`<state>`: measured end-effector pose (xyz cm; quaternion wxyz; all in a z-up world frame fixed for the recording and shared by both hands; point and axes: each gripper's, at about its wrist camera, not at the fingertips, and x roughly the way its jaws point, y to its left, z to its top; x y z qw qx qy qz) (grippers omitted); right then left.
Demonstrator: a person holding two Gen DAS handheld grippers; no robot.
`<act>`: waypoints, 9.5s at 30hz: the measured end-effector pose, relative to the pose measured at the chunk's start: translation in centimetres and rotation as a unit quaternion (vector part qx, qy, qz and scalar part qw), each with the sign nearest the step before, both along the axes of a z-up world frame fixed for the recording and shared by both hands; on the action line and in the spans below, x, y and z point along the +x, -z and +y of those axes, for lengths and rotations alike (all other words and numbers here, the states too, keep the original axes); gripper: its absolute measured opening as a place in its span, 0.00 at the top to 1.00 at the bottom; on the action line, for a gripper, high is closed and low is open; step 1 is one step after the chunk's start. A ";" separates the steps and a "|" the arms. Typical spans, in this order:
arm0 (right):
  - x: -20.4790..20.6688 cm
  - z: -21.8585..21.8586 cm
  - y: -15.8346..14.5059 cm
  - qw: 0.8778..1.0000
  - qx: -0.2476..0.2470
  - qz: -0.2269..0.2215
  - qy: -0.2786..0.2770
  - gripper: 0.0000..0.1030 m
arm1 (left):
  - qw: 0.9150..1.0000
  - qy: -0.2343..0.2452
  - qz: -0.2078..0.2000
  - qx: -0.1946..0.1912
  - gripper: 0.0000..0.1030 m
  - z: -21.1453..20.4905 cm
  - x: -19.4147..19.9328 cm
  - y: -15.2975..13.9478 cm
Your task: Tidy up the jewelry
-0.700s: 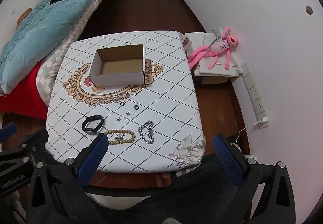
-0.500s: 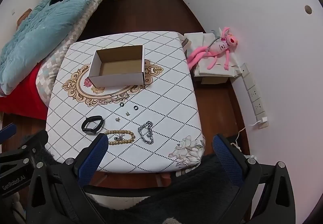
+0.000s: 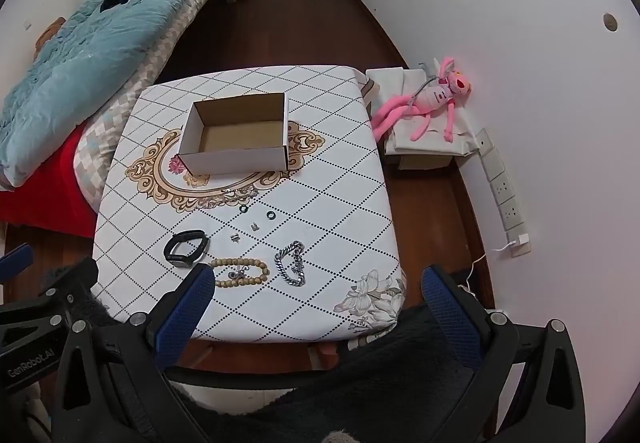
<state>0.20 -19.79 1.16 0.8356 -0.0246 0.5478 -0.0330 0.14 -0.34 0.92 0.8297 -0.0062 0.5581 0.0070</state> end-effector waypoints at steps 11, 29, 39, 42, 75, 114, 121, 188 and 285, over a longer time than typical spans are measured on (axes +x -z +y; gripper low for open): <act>-0.4 0.2 -0.3 1.000 0.000 -0.005 0.000 0.00 | 1.000 0.001 -0.005 0.001 0.00 -0.2 -0.2 -0.3; -0.3 -0.2 -0.9 1.000 -0.003 -0.010 -0.002 0.00 | 1.000 -0.006 -0.007 -0.012 0.00 -0.1 -0.2 -0.7; -0.3 -0.1 -1.3 1.000 -0.005 -0.013 -0.003 0.00 | 1.000 -0.005 -0.012 -0.015 0.00 0.2 -0.5 -0.8; -0.3 -0.1 -1.3 1.000 -0.004 -0.013 -0.003 0.00 | 1.000 -0.004 -0.014 -0.015 0.00 0.2 -0.5 -0.8; -0.6 -0.6 -2.2 1.000 -0.001 -0.021 0.001 0.00 | 1.000 -0.001 -0.021 -0.018 0.00 -0.3 -0.8 -1.6; 6.2 -1.8 25.3 0.987 0.035 0.156 0.034 0.58 | 0.991 -0.031 0.130 0.003 0.93 4.4 8.9 23.1; 5.7 -1.4 24.6 0.988 0.058 0.139 0.037 0.90 | 0.993 -0.010 0.112 0.040 0.97 3.6 8.3 22.6; 16.4 2.7 6.6 0.974 0.209 -0.055 -0.073 0.91 | 0.996 0.008 0.017 -0.089 0.90 4.7 14.5 11.3; 9.2 1.5 14.3 0.997 0.074 0.022 -0.016 0.01 | 0.998 -0.021 -0.001 0.053 0.00 3.8 8.4 14.2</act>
